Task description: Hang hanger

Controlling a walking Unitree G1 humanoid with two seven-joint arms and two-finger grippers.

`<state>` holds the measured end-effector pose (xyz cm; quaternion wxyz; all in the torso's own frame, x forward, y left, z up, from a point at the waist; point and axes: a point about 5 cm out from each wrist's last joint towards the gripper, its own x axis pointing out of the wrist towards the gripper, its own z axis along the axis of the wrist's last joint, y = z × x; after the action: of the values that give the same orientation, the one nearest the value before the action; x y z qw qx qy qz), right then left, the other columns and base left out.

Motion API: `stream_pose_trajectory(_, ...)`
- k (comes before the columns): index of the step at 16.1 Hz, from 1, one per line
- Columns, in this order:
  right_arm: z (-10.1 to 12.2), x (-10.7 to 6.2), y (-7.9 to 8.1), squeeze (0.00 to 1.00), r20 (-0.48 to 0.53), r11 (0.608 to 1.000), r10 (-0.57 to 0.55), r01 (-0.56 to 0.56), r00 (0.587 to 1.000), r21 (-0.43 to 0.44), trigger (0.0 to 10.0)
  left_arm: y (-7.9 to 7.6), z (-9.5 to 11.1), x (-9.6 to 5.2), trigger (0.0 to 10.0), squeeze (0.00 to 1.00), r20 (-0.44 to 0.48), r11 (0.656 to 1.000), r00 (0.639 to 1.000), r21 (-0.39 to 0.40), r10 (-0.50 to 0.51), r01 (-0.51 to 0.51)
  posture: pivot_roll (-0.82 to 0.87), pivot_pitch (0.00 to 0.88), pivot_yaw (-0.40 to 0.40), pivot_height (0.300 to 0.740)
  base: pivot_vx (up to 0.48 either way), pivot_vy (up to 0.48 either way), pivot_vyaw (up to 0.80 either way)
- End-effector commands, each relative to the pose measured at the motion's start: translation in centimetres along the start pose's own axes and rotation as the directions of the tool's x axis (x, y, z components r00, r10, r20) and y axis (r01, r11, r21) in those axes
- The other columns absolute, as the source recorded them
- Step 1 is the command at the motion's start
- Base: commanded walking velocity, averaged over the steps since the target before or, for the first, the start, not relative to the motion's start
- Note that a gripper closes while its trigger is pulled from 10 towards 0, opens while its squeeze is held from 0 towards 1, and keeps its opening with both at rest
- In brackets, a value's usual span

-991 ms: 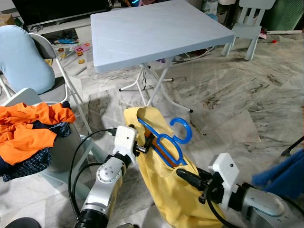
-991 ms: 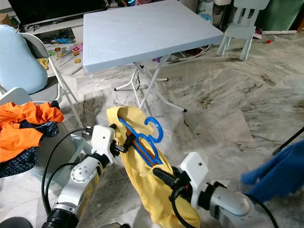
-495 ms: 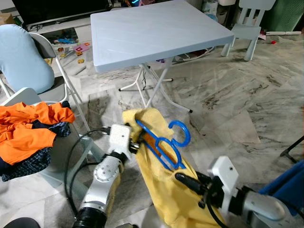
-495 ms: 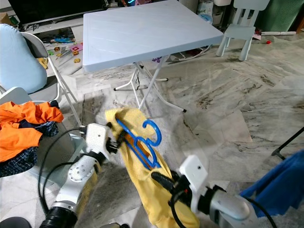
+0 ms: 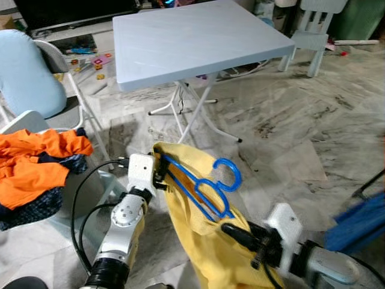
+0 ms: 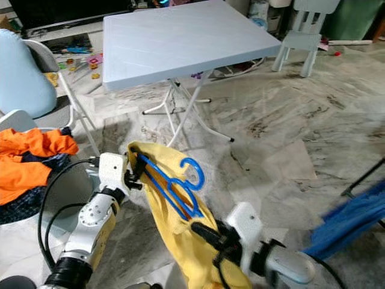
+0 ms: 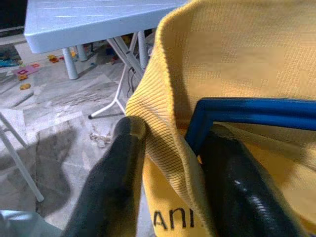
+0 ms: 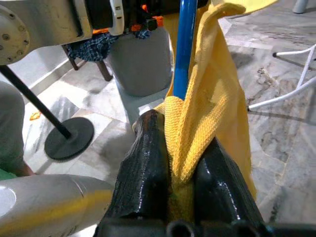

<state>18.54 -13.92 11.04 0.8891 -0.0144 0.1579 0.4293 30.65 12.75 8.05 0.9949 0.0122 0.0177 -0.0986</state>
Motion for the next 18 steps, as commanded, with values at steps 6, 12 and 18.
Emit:
stream_pose_trajectory(6, 0.8, 0.5, -1.3, 0.00, 0.015, 0.993, -0.088, 0.089, 0.996, -0.078, 10.0, 1.0, -0.6, -0.4, 0.0, 0.00, -0.030, 0.999, 0.999, -0.002, 0.043, -0.043, -0.15, 0.083, 0.057, 0.740, 0.000, 0.000, 0.00)
stream_pose_trajectory(12, 2.7, 1.9, -2.2, 0.00, 0.102, 0.977, -0.193, 0.201, 0.976, -0.077, 10.0, 0.3, -0.8, -0.4, 0.0, 0.00, -0.040, 1.000, 0.999, -0.018, 0.006, -0.006, -0.14, 0.083, 0.058, 0.740, 0.000, 0.000, 0.00)
stream_pose_trajectory(18, 3.3, 2.6, -1.9, 0.00, 0.136, 0.978, -0.192, 0.201, 0.972, -0.055, 10.0, -0.9, -1.1, -0.5, 4.9, 0.00, -0.067, 0.997, 0.995, -0.022, -0.078, 0.077, -0.13, 0.082, 0.060, 0.740, 0.000, 0.000, 0.00)
